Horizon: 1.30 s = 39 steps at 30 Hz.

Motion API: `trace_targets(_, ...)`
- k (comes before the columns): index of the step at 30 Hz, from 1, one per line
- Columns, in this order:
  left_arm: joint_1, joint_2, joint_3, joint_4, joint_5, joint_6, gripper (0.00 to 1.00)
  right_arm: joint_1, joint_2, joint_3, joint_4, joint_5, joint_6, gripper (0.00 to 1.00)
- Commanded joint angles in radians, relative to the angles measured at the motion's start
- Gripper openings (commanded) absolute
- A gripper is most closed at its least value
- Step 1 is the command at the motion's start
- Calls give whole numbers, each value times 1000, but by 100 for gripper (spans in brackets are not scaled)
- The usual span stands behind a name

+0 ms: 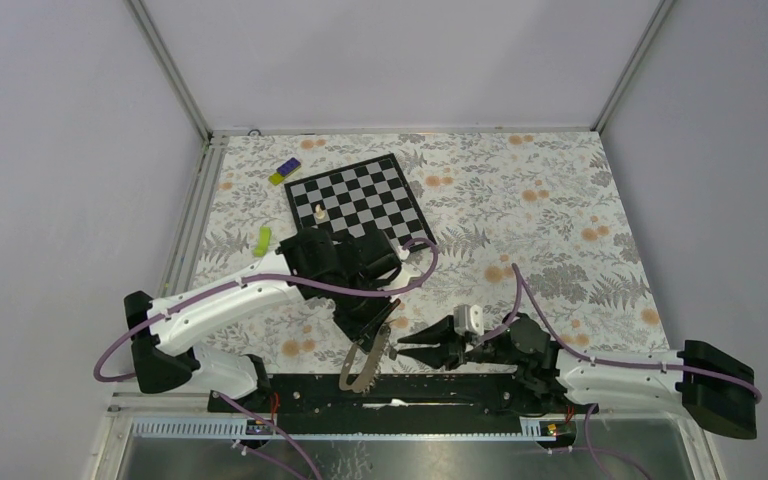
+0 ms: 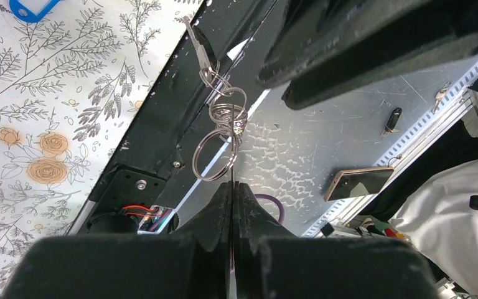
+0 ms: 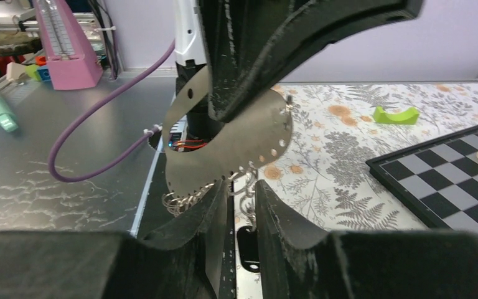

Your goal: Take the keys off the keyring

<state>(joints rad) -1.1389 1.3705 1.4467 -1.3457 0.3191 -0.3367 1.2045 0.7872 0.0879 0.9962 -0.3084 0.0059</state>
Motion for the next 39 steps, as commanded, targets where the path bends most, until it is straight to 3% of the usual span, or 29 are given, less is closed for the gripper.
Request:
trace_targets(1,-6,5,46,0,30,8,0,53,47,54,99,5,-53,30)
trace_targets(17,-6,1,56,1,40,-5,0,92,133,57,165,147,-99,28)
trace_targets(39,-7,-1,68,8,48,-15,0,93,187,68,187,146,-79,31)
